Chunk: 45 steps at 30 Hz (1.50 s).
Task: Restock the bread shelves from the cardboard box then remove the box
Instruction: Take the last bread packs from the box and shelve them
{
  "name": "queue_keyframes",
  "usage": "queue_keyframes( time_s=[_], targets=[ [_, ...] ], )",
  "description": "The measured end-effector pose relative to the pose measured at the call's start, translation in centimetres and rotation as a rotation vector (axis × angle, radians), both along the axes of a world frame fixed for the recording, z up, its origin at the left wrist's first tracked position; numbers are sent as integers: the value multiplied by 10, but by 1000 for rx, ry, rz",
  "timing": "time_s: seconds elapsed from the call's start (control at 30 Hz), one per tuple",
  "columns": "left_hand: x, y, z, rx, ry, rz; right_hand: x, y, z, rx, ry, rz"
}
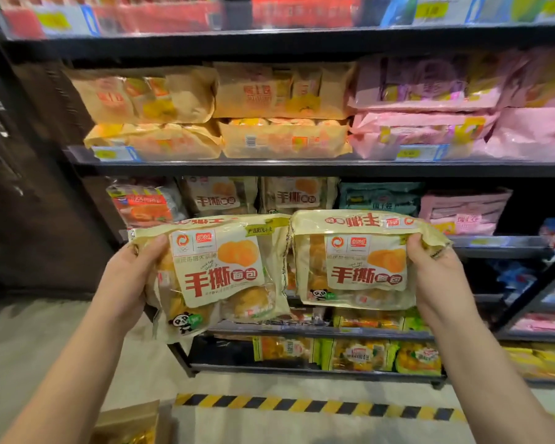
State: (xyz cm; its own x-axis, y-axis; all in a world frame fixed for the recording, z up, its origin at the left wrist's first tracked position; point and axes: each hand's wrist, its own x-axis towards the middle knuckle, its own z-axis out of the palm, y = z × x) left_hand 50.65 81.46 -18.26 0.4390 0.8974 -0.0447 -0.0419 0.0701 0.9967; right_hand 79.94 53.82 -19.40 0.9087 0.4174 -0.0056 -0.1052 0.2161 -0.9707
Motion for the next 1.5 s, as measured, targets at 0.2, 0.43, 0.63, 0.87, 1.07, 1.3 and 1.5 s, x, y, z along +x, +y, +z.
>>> queue_keyframes(
  time_s=[0.2, 0.43, 0.63, 0.87, 1.07, 1.3, 1.5],
  targets=[
    [-5, 72, -12, -21, -12, -9, -2, 80, 9, 73, -56, -75],
    [8, 126, -23, -56, -20, -39, 3, 149, 13, 96, -123, -264],
    [15, 137, -31, -108, -21, 72, 24, 187, -4, 35, -360, -327],
    [23, 148, -52, -96, 5, 143, 51, 221, -44, -6, -390, -268],
    [36, 143, -59, -118, 27, 184, 75, 226, -77, -184, -270, -176],
    [51, 139, -56, -130, -17, 155, 106, 212, -65, -444, -239, -49],
    [57, 139, -61, -147, -46, 152, 108, 205, -89, -762, -329, 111]
  ],
)
